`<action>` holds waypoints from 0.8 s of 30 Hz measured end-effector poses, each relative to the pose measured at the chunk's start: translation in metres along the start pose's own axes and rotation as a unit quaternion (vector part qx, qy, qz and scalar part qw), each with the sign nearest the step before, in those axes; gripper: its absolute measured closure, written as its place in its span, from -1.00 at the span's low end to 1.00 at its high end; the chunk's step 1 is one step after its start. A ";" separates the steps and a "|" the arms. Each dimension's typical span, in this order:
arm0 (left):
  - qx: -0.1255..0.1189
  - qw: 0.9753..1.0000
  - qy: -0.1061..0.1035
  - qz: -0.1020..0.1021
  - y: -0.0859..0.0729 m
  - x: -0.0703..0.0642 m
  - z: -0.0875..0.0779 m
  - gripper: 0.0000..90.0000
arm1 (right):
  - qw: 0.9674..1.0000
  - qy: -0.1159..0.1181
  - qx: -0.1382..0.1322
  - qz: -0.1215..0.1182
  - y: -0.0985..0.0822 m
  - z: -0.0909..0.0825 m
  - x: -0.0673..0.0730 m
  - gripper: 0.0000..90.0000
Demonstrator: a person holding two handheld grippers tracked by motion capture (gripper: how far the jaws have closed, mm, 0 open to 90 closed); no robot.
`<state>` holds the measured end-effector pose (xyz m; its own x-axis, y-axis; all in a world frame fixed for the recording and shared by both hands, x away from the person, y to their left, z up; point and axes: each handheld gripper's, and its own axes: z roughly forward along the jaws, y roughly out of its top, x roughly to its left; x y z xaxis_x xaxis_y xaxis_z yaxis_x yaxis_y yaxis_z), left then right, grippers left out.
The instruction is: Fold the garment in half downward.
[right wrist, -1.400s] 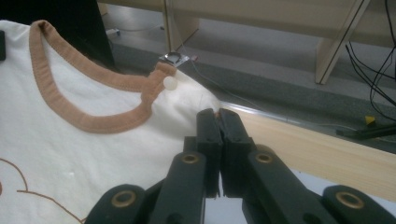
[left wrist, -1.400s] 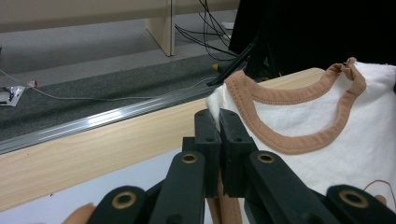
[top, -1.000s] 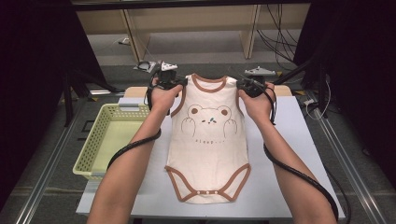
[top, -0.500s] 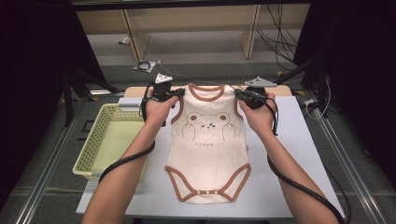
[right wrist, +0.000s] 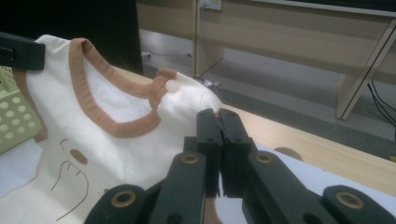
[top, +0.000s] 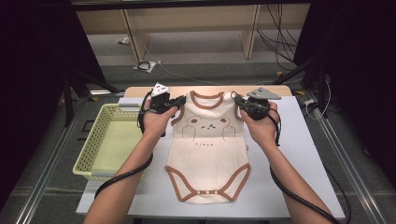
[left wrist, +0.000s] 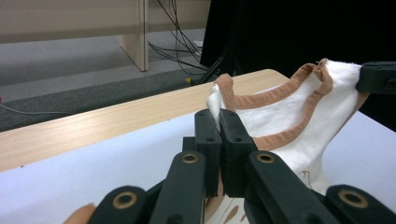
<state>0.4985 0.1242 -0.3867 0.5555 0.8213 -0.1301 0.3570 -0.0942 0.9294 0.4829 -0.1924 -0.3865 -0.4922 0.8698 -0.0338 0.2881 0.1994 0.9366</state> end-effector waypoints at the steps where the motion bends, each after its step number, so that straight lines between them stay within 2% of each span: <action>1: 0.000 1.000 0.004 0.010 -0.002 -0.001 -0.002 0.94 | 1.000 0.001 0.000 0.000 -0.001 -0.001 0.000 0.97; 16: -0.019 1.000 -0.015 -0.008 -0.020 -0.005 -0.019 0.94 | 1.000 0.003 -0.008 -0.007 -0.018 -0.015 0.006 0.97; 24: -0.021 1.000 -0.019 -0.001 -0.023 -0.009 -0.026 0.94 | 1.000 0.005 -0.006 -0.012 -0.024 -0.020 0.008 0.97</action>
<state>0.4654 0.1334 -0.3980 0.5831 0.7995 -0.1444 0.3272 -0.0685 0.9425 0.4554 -0.1993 -0.4025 -0.5064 0.8607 -0.0529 0.2669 0.2148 0.9395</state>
